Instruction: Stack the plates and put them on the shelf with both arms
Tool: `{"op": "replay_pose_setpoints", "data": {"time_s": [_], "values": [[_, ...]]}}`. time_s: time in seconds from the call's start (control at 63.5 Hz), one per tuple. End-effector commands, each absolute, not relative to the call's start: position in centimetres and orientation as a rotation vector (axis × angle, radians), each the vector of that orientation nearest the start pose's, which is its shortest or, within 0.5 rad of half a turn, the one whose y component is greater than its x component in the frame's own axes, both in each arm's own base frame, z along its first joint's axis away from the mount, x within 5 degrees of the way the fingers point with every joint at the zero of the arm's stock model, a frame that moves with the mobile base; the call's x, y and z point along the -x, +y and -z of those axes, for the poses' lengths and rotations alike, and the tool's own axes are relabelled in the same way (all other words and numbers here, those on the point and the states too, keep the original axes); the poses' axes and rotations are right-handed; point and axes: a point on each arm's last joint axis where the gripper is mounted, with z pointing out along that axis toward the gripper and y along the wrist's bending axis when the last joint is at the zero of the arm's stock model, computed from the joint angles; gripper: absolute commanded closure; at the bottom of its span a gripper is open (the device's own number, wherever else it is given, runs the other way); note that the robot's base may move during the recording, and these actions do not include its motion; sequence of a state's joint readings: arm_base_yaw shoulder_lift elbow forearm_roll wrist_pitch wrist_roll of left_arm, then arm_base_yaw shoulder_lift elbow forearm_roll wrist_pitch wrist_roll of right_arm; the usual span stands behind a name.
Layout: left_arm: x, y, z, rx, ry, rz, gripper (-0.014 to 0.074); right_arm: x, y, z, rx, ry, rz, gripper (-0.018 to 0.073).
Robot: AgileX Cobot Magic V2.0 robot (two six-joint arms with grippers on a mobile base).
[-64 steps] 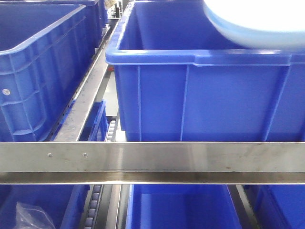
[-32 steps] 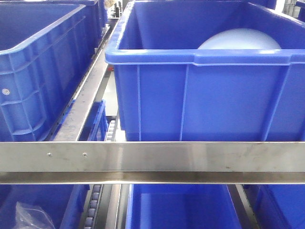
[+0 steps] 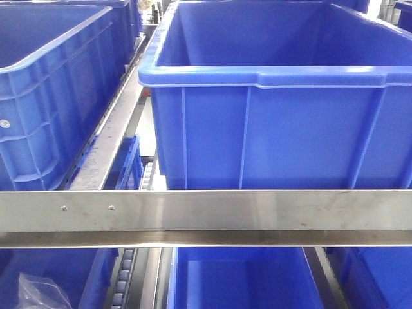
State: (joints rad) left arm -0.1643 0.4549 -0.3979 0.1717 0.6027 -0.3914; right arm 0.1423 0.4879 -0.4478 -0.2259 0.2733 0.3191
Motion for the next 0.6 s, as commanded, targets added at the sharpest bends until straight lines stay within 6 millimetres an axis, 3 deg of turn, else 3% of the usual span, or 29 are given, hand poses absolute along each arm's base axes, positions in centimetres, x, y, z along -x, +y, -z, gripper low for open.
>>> {"op": "replay_pose_setpoints", "data": {"time_s": [0.0,0.189,0.582], "values": [[-9.4,-0.7,-27.7,0.139,2.038,0.166,0.0507,-9.5,0.8,-30.7,0.003,1.707,-0.121,0.0501],[-9.4,-0.7,-27.7,0.139,2.038,0.166,0.0507,-7.9,0.4,-29.3,-0.019,1.753,-0.100,0.0503],[-9.4,-0.7,-27.7,0.139,2.038,0.166,0.0507,-7.8,0.4,-29.3,-0.027,1.755,-0.111,0.0503]]}}
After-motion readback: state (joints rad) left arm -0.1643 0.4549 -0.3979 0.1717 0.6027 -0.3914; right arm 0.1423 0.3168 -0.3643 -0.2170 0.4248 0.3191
